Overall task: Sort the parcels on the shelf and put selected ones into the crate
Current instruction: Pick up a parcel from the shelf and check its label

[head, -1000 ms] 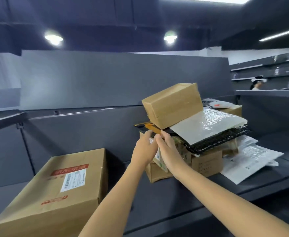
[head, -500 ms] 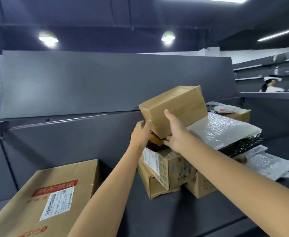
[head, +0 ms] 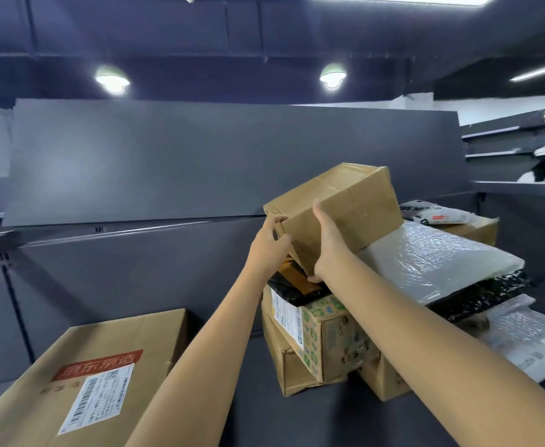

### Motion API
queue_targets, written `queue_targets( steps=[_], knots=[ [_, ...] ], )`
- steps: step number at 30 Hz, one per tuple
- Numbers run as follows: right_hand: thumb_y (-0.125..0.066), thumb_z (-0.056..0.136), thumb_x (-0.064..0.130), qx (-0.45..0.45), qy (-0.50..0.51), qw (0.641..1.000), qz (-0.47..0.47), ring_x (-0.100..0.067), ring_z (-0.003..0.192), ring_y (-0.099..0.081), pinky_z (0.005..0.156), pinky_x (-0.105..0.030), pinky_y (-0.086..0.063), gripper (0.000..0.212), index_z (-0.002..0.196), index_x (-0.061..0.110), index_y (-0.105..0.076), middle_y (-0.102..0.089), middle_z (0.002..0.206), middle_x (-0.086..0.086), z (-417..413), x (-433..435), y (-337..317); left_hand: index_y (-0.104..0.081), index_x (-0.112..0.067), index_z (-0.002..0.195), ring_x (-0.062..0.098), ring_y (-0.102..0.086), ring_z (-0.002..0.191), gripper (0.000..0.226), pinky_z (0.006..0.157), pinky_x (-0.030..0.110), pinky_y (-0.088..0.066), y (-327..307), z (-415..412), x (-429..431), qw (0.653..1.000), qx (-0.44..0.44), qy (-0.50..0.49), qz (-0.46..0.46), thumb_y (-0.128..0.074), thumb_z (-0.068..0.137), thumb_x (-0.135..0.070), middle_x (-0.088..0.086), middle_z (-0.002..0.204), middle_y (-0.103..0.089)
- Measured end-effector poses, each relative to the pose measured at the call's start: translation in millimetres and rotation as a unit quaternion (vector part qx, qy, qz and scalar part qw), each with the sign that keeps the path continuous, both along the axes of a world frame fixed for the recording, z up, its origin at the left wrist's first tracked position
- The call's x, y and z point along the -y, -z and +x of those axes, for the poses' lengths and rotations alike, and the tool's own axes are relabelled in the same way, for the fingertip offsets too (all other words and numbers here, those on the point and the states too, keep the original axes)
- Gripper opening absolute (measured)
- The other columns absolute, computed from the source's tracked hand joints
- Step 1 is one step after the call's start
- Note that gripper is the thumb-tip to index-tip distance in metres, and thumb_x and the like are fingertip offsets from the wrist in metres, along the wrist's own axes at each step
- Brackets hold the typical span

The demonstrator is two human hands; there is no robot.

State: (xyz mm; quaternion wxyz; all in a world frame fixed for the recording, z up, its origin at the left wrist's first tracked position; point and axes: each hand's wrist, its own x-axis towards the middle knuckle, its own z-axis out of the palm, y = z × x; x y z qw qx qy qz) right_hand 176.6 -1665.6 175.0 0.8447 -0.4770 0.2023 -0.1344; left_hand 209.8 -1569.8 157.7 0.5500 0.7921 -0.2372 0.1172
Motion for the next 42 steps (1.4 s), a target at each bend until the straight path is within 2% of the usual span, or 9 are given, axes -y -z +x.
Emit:
queue_targets(
  steps=[7, 12, 14, 21, 26, 30, 33, 37, 42],
  knots=[
    [-0.061, 0.081, 0.061, 0.019, -0.059, 0.998, -0.031, -0.022, 0.109, -0.041, 0.093, -0.038, -0.037, 0.077, 0.135, 0.013, -0.033, -0.043, 0.117, -0.008, -0.5, -3.9, 7.2, -0.054, -0.034, 0.114, 0.011, -0.043, 0.129, 0.039, 0.107, 0.037, -0.040, 1.5, -9.2, -11.8, 0.997, -0.019, 0.063, -0.033, -0.045, 0.088, -0.006, -0.007, 0.131, -0.053],
    [-0.077, 0.030, 0.071, 0.039, 0.074, 0.996, -0.013, -0.024, 0.122, -0.044, 0.092, -0.045, -0.043, 0.123, 0.137, 0.030, -0.033, -0.043, 0.136, -0.003, 1.5, -12.5, 16.2, -0.058, -0.021, 0.119, -0.015, -0.055, 0.093, 0.035, 0.075, 0.007, -0.045, 3.1, -21.2, -20.9, 0.994, 0.023, 0.077, -0.068, -0.043, 0.093, -0.004, -0.017, 0.107, -0.057],
    [-0.083, 0.045, 0.058, 0.065, 0.112, 0.989, -0.067, -0.029, 0.128, -0.040, 0.101, -0.049, -0.040, 0.119, 0.144, 0.031, -0.022, -0.034, 0.145, -0.004, -5.0, -11.3, 13.6, -0.057, -0.014, 0.122, -0.015, -0.055, 0.092, 0.031, 0.070, 0.000, -0.042, 2.1, -18.5, -24.8, 0.994, 0.049, 0.057, -0.084, -0.045, 0.095, -0.005, -0.016, 0.108, -0.057],
    [-0.077, 0.066, 0.045, 0.138, 0.065, 0.945, -0.290, -0.028, 0.133, -0.025, 0.104, -0.046, -0.034, 0.102, 0.144, 0.039, -0.011, -0.017, 0.149, -0.001, -15.1, -10.9, 13.3, -0.030, -0.024, 0.143, 0.011, -0.042, 0.115, 0.054, 0.092, 0.026, -0.032, -8.0, -1.9, -48.8, 0.979, 0.000, -0.028, -0.204, -0.054, 0.094, -0.025, -0.007, 0.131, -0.041],
    [-0.076, 0.046, 0.051, 0.185, -0.011, 0.962, -0.198, -0.024, 0.120, -0.048, 0.101, -0.048, -0.043, 0.102, 0.137, 0.042, -0.029, -0.042, 0.137, -0.002, -15.0, -9.9, 18.6, -0.061, -0.023, 0.106, 0.016, -0.056, 0.080, 0.030, 0.078, 0.029, -0.041, -12.1, 4.0, -76.0, 0.946, -0.102, 0.018, -0.308, -0.044, 0.095, -0.044, -0.004, 0.089, -0.064],
    [-0.061, 0.082, 0.027, 0.243, -0.091, 0.963, -0.076, -0.021, 0.109, -0.057, 0.084, -0.035, -0.048, 0.056, 0.136, 0.027, -0.044, -0.061, 0.123, -0.004, -13.8, -1.5, 26.9, -0.067, -0.033, 0.090, 0.018, -0.057, 0.090, 0.031, 0.086, 0.033, -0.038, -3.2, 5.2, -93.0, 0.949, -0.152, 0.066, -0.268, -0.043, 0.092, -0.053, -0.007, 0.090, -0.067],
    [-0.058, 0.082, 0.027, 0.252, -0.123, 0.958, -0.066, -0.025, 0.115, -0.055, 0.087, -0.035, -0.047, 0.050, 0.132, 0.028, -0.053, -0.062, 0.125, -0.005, -12.5, 1.1, 36.5, -0.072, -0.035, 0.079, 0.015, -0.061, 0.085, 0.034, 0.084, 0.029, -0.047, 3.5, 4.8, -98.1, 0.954, -0.156, 0.092, -0.240, -0.044, 0.096, -0.042, -0.011, 0.081, -0.071],
    [-0.051, 0.091, 0.021, 0.228, -0.119, 0.966, 0.002, -0.019, 0.086, -0.065, 0.072, -0.031, -0.050, 0.018, 0.103, 0.022, -0.065, -0.072, 0.090, -0.001, -16.9, -2.2, 37.3, -0.073, -0.026, 0.087, 0.009, -0.067, 0.076, 0.026, 0.075, 0.027, -0.049, 6.4, 3.0, -101.8, 0.938, -0.183, 0.133, -0.262, -0.051, 0.095, -0.036, -0.007, 0.082, -0.072],
    [-0.046, 0.098, 0.018, 0.200, 0.008, 0.933, -0.298, -0.015, 0.119, -0.049, 0.099, -0.031, -0.041, 0.051, 0.145, 0.033, -0.034, -0.048, 0.134, 0.004, -8.9, -7.8, 38.4, -0.056, -0.017, 0.116, 0.009, -0.065, 0.081, 0.043, 0.075, 0.031, -0.053, 13.1, -0.6, -106.2, 0.958, -0.084, 0.075, -0.264, -0.071, 0.079, -0.030, -0.005, 0.097, -0.068]
  ],
)
